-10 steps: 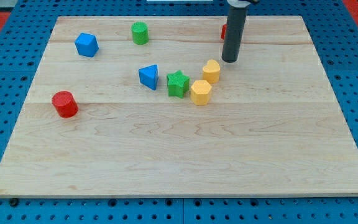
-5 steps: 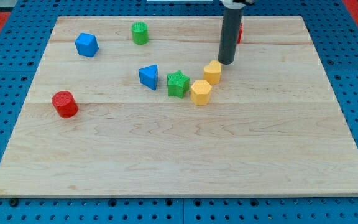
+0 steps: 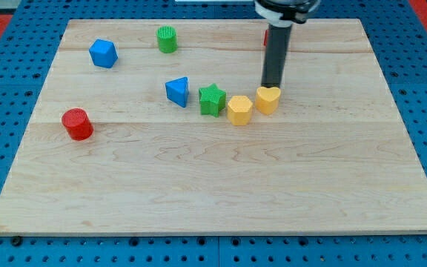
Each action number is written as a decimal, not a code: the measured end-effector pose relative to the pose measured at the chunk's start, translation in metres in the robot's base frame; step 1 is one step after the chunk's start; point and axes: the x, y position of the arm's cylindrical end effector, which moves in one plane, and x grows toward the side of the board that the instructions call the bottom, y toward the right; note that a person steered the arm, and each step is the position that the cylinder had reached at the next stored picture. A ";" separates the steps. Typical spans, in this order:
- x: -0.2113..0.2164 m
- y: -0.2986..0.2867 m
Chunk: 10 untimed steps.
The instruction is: Push yellow heart into yellow hexagon
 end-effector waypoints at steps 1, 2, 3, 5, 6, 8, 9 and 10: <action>0.000 0.016; 0.009 0.021; 0.031 0.023; 0.064 0.014; 0.066 0.000; 0.059 -0.027; 0.041 -0.024; 0.034 -0.021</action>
